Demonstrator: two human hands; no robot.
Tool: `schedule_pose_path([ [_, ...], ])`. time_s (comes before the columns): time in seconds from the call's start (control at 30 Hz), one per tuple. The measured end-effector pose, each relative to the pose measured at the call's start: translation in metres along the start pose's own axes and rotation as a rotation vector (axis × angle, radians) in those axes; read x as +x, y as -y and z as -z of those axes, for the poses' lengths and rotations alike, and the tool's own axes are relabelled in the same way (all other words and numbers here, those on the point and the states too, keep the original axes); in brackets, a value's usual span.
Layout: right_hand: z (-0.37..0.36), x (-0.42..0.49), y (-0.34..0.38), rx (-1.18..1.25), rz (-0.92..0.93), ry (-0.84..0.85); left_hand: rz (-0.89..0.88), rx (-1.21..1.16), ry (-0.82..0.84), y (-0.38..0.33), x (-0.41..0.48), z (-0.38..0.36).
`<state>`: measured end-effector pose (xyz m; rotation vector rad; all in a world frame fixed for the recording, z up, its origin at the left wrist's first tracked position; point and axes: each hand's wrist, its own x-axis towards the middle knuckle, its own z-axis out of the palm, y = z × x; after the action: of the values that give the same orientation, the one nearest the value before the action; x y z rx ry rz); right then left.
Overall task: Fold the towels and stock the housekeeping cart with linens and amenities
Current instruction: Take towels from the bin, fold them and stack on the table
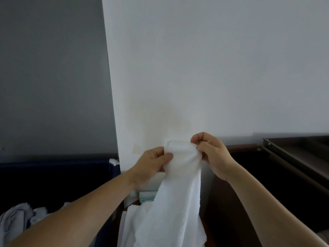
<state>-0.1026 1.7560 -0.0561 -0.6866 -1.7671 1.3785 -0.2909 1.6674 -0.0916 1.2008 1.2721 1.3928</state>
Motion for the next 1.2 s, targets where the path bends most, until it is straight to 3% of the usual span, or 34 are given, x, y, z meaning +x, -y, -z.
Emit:
schedule_pose_path([
  [0.1, 0.001, 0.0, -0.003, -0.149, 0.004, 0.062, -0.228, 0.358, -0.118, -0.02, 0.005, 0.005],
  [0.23, -0.013, 0.005, 0.009, -0.343, 0.144, 0.014, -0.422, 0.685, 0.011, -0.044, 0.011, 0.003],
  [0.47, -0.01, 0.026, 0.049, -0.268, 0.303, -0.346, -0.143, 0.25, 0.101, -0.026, 0.008, 0.025],
  [0.6, 0.025, 0.042, 0.076, -0.107, 0.274, -0.589, -0.114, 0.303, 0.066, -0.008, -0.003, 0.053],
  [0.77, 0.063, 0.045, 0.088, -0.013, 0.254, -0.762, 0.073, 0.402, 0.137, 0.016, -0.014, 0.073],
  [0.83, 0.053, 0.039, 0.083, -0.165, 0.215, -0.671, 0.011, 0.402, 0.046, 0.003, -0.01, 0.066],
  [0.93, 0.017, 0.025, 0.057, -0.321, 0.066, -0.272, -0.145, 0.41, -0.065, -0.035, 0.005, 0.048],
  [1.07, -0.024, 0.003, 0.034, -0.336, -0.048, 0.152, -0.264, 0.581, 0.096, -0.061, 0.019, 0.02],
  [1.2, -0.033, 0.0, 0.026, -0.366, -0.082, 0.143, -0.172, 0.425, 0.123, -0.048, 0.02, 0.025],
])
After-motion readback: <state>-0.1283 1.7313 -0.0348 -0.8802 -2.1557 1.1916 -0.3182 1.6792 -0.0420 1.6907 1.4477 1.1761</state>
